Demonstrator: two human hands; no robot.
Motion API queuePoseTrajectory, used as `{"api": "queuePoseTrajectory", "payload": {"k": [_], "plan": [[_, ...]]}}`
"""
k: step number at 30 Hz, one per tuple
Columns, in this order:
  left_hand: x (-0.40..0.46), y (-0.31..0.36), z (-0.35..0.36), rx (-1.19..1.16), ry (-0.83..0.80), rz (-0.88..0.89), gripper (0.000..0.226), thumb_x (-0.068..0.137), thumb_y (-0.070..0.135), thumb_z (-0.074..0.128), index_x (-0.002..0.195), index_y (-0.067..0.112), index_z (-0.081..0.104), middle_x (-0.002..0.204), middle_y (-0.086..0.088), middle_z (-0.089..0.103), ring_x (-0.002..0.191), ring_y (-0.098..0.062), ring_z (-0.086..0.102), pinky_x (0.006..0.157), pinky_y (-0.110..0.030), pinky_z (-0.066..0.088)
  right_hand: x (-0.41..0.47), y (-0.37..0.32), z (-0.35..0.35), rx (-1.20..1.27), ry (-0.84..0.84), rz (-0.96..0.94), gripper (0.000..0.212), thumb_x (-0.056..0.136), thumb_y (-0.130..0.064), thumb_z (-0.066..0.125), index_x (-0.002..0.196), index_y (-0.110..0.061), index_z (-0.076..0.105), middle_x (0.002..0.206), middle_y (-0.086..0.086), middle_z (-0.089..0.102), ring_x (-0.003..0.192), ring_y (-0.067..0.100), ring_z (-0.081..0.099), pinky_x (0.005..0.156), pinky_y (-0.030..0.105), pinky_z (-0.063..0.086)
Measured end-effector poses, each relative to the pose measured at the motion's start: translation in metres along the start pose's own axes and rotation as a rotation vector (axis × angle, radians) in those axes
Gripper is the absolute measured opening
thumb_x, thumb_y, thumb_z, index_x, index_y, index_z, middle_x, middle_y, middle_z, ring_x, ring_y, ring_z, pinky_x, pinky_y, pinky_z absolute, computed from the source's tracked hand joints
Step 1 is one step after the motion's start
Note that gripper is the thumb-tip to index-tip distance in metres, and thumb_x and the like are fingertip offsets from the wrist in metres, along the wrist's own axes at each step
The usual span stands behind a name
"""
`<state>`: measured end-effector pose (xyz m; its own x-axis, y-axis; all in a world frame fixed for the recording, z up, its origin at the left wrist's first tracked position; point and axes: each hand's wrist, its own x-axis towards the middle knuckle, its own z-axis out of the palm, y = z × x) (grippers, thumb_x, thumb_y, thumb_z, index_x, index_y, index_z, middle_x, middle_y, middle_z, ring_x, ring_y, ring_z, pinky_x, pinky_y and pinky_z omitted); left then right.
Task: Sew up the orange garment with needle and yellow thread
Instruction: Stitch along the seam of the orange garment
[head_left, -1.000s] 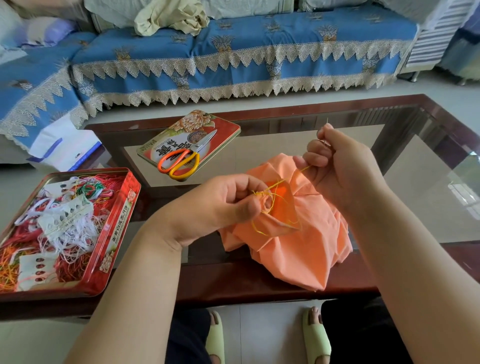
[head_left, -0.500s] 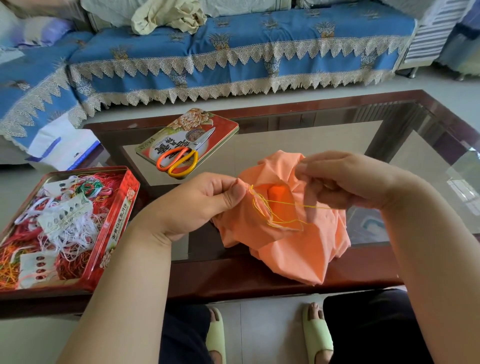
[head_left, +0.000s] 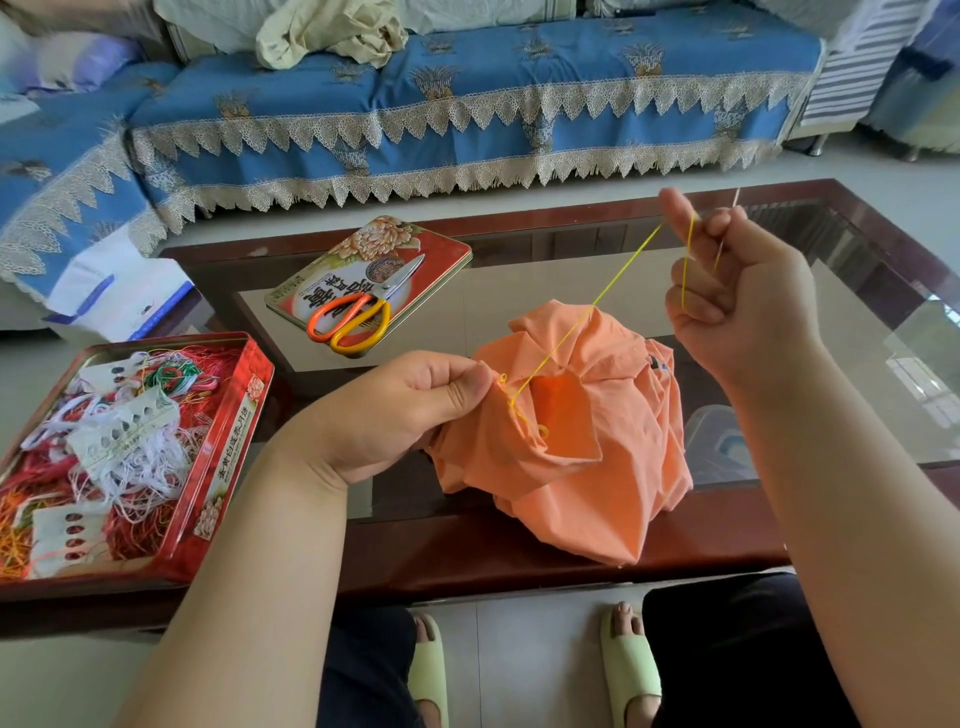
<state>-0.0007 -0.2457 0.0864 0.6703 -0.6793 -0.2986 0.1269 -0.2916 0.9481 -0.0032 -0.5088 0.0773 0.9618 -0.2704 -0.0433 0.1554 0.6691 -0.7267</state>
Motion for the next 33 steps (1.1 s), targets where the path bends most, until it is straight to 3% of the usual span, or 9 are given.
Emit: {"api": "queuePoseTrajectory", "payload": {"k": [6, 10, 16, 21, 28, 29, 31, 33], "plan": [[0.002, -0.003, -0.001, 0.040, 0.017, -0.019, 0.036, 0.078, 0.044, 0.048, 0.095, 0.019, 0.069, 0.084, 0.010, 0.073, 0.083, -0.005, 0.068, 0.076, -0.020, 0.053, 0.003, 0.000, -0.006, -0.025, 0.124, -0.106, 0.032, 0.104, -0.021, 0.034, 0.073, -0.020, 0.043, 0.114, 0.000, 0.070, 0.039, 0.007, 0.017, 0.035, 0.017, 0.023], [0.001, -0.003, -0.001, 0.042, 0.003, -0.010, 0.033, 0.080, 0.040, 0.047, 0.089, 0.017, 0.069, 0.079, 0.010, 0.072, 0.077, -0.004, 0.067, 0.071, -0.018, 0.052, 0.005, 0.002, -0.005, -0.071, 0.186, -0.142, 0.031, 0.104, -0.021, 0.032, 0.075, -0.020, 0.040, 0.112, -0.001, 0.071, 0.039, 0.008, 0.018, 0.036, 0.018, 0.022], [0.001, -0.006, -0.004, 0.070, -0.010, -0.015, 0.034, 0.078, 0.042, 0.048, 0.096, 0.020, 0.068, 0.083, 0.014, 0.073, 0.081, -0.002, 0.068, 0.071, -0.016, 0.052, 0.008, 0.004, -0.008, -0.160, 0.251, -0.165, 0.030, 0.105, -0.022, 0.030, 0.076, -0.020, 0.037, 0.114, 0.001, 0.071, 0.042, 0.009, 0.018, 0.038, 0.019, 0.021], [0.000, -0.006, -0.005, 0.041, -0.005, 0.049, 0.035, 0.077, 0.040, 0.046, 0.092, 0.017, 0.067, 0.078, 0.011, 0.072, 0.075, -0.004, 0.067, 0.068, -0.016, 0.052, 0.011, 0.002, -0.012, -0.182, 0.309, -0.206, 0.027, 0.105, -0.022, 0.029, 0.079, -0.020, 0.034, 0.110, 0.000, 0.072, 0.042, 0.009, 0.020, 0.038, 0.018, 0.022], [0.005, -0.009, -0.005, 0.011, 0.133, 0.215, 0.033, 0.081, 0.047, 0.049, 0.081, 0.023, 0.072, 0.076, 0.007, 0.069, 0.073, -0.005, 0.064, 0.066, -0.021, 0.052, 0.010, 0.001, -0.014, -0.261, 0.422, -0.301, 0.026, 0.105, -0.021, 0.028, 0.080, -0.018, 0.034, 0.103, 0.002, 0.073, 0.041, 0.010, 0.022, 0.039, 0.020, 0.021], [0.006, -0.009, -0.005, 0.016, 0.162, 0.234, 0.035, 0.084, 0.050, 0.050, 0.079, 0.024, 0.073, 0.076, 0.007, 0.069, 0.074, -0.005, 0.064, 0.067, -0.022, 0.052, 0.010, 0.002, -0.013, -0.346, 0.403, -0.299, 0.025, 0.105, -0.021, 0.029, 0.080, -0.018, 0.035, 0.097, 0.003, 0.074, 0.041, 0.010, 0.023, 0.039, 0.020, 0.022], [0.009, -0.010, -0.005, 0.026, 0.222, 0.264, 0.044, 0.082, 0.058, 0.053, 0.083, 0.019, 0.074, 0.080, -0.002, 0.069, 0.079, -0.010, 0.064, 0.076, -0.028, 0.050, 0.008, 0.007, -0.007, -0.791, 0.370, -0.268, 0.023, 0.104, -0.023, 0.033, 0.084, -0.018, 0.044, 0.093, 0.005, 0.073, 0.043, 0.012, 0.033, 0.042, 0.023, 0.030], [0.010, -0.009, -0.004, 0.035, 0.267, 0.288, 0.056, 0.078, 0.061, 0.052, 0.088, 0.009, 0.070, 0.085, -0.018, 0.066, 0.083, -0.015, 0.064, 0.083, -0.032, 0.050, 0.004, 0.017, -0.003, -1.360, 0.343, -0.241, 0.023, 0.102, -0.028, 0.039, 0.097, -0.014, 0.057, 0.114, 0.007, 0.064, 0.066, 0.014, 0.047, 0.062, 0.028, 0.039]]}}
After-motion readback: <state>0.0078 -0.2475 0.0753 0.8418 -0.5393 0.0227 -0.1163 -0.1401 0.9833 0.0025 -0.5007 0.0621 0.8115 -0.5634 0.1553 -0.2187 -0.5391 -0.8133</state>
